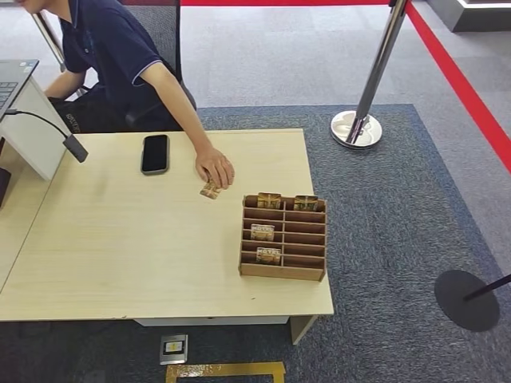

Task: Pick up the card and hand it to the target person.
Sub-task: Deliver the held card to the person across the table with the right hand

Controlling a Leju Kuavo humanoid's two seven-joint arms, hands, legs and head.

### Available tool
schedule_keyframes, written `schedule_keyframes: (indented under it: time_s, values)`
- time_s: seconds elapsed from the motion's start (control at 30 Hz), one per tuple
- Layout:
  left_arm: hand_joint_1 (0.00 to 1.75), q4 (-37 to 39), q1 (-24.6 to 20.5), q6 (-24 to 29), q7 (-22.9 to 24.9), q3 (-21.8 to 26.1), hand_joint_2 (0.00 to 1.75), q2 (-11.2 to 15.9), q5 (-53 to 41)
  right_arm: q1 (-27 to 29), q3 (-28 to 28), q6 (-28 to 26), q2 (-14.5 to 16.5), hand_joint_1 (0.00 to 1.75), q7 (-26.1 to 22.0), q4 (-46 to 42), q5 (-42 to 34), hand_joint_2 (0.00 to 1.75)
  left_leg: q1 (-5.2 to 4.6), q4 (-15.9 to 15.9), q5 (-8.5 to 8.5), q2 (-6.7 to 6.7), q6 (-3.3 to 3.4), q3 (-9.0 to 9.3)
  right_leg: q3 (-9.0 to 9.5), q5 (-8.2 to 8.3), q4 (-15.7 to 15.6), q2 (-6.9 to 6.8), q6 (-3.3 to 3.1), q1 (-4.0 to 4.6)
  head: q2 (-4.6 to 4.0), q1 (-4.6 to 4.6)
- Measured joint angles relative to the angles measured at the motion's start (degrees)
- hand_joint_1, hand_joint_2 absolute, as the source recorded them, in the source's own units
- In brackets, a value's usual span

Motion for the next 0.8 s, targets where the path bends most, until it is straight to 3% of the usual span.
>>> schedule_keyframes:
  time_s: [0.1, 0.23, 0.5, 0.8]
  values:
    - [0.00, 0.0, 0.0, -0.7, -0.9, 0.0, 1.75, 0.0, 0.1, -0.1, 1.4, 3.4, 0.3, 0.00, 1.0, 2.3, 1.5, 0.00, -0.01, 0.0, 0.00, 0.00, 0.00, 0.00, 0.01, 0.00, 0.0, 0.00, 0.00, -0.01, 0.00, -0.01]
    - [0.00, 0.0, 0.0, -1.6, -1.9, 0.0, 1.75, 0.1, 0.2, -0.1, 2.6, 5.8, 0.6, 0.00, 0.7, 3.7, 2.1, 1.75, -0.03, 0.0, 0.00, 0.00, 0.00, -0.01, 0.00, 0.00, 0.0, 0.00, 0.00, -0.04, 0.00, -0.01]
    - [0.00, 0.0, 0.2, -2.3, -1.9, -0.5, 1.75, 0.4, 1.2, 0.0, 5.5, 10.9, 0.7, 0.00, -1.1, 4.9, 2.9, 1.75, -0.04, 0.0, 0.00, 0.00, 0.00, 0.00, -0.01, 0.00, 0.0, 0.00, 0.00, -0.04, 0.00, -0.01]
    - [0.00, -0.7, 1.8, -6.0, -0.3, -7.3, 1.75, 2.5, 11.0, 1.5, 14.3, 15.0, -0.3, 0.00, -2.3, 4.8, -5.7, 1.75, -0.04, 0.0, 0.00, 0.00, 0.00, -0.01, -0.01, 0.00, 0.0, 0.00, 0.00, -0.04, 0.00, -0.01]
